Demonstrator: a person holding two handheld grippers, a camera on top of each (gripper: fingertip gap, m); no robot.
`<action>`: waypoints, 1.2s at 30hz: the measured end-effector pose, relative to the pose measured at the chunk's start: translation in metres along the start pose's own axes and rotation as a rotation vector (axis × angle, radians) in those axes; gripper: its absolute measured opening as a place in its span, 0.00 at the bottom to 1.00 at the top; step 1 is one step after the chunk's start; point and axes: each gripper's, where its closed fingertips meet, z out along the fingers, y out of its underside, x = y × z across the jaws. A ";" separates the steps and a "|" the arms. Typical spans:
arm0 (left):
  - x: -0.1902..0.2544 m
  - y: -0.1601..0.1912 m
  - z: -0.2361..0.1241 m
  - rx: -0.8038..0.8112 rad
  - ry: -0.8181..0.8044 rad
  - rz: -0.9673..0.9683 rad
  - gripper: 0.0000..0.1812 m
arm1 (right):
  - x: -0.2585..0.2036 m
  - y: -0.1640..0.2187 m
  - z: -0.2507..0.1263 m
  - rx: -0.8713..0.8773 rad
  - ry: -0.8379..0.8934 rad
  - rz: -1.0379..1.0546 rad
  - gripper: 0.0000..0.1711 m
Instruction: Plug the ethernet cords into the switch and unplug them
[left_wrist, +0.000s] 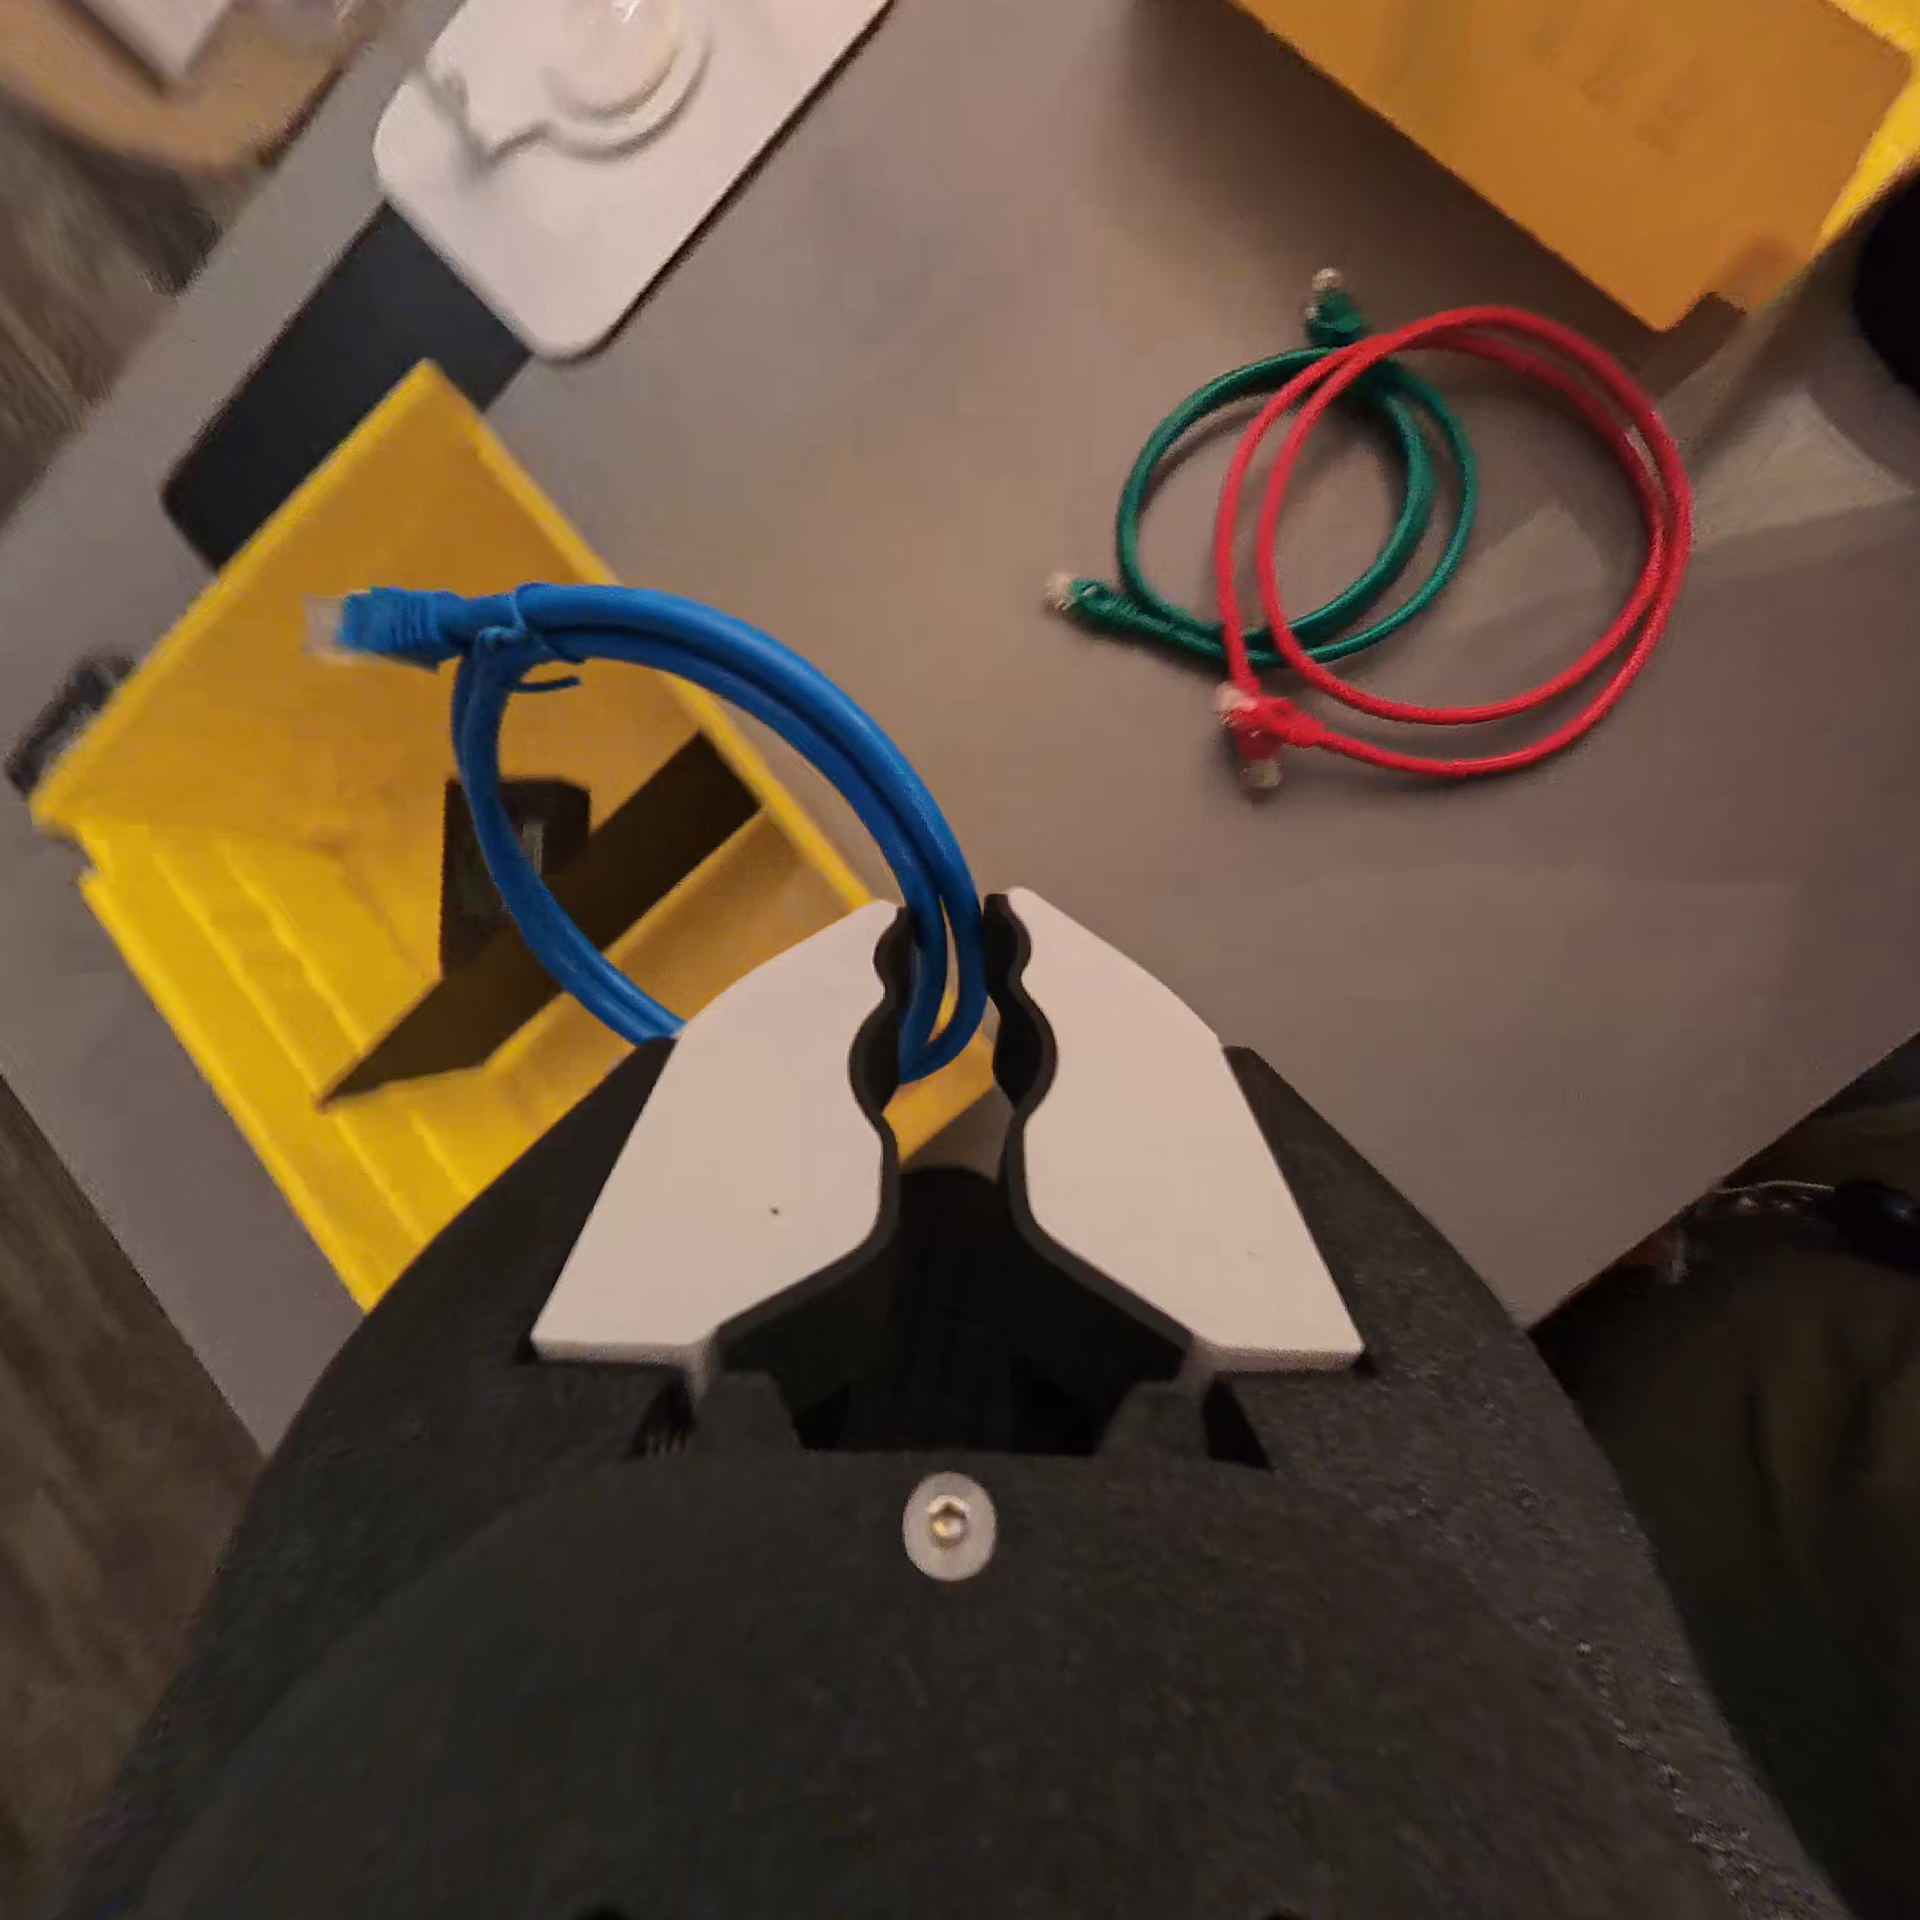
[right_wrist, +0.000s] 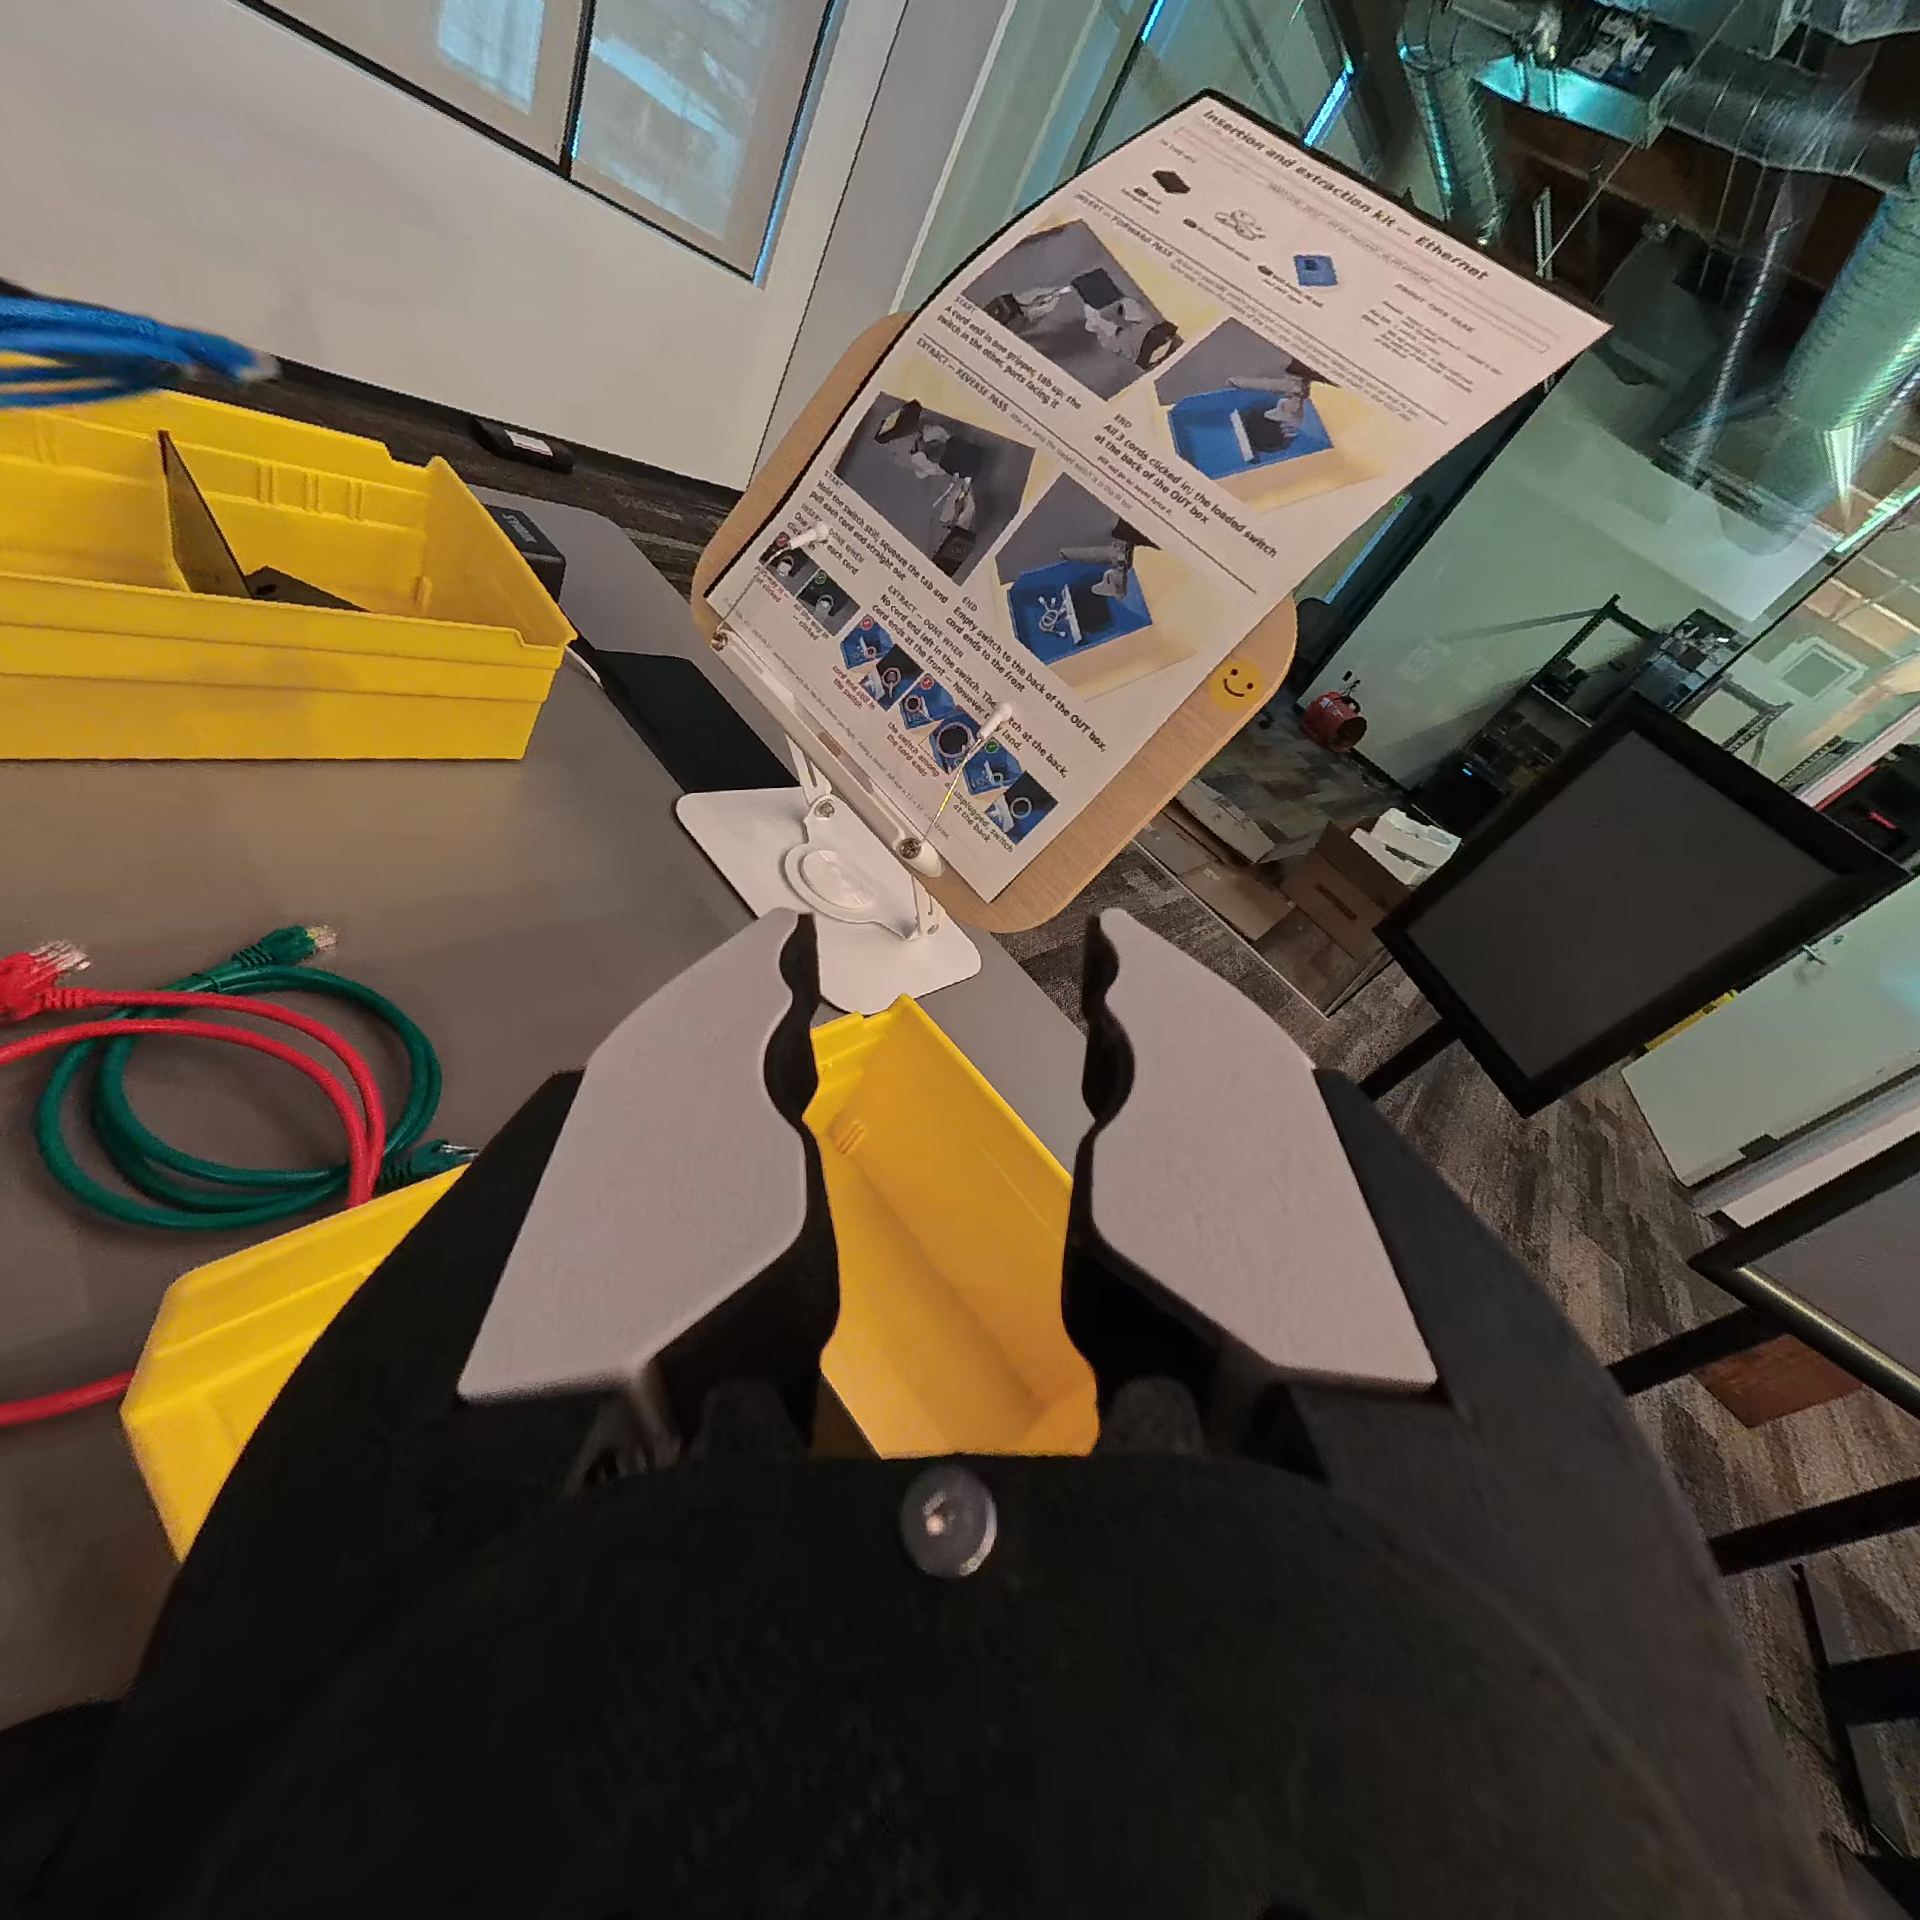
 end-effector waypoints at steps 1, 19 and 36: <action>0.014 -0.012 0.008 0.008 -0.005 0.063 0.07 | -0.001 0.000 0.000 -0.003 -0.001 -0.002 0.29; 0.156 -0.061 0.154 0.048 0.207 0.368 0.19 | 0.004 0.005 -0.006 0.003 0.002 0.021 0.29; -0.178 0.026 0.142 -0.422 0.114 0.031 0.26 | 0.007 0.017 -0.002 -0.074 0.029 0.019 0.29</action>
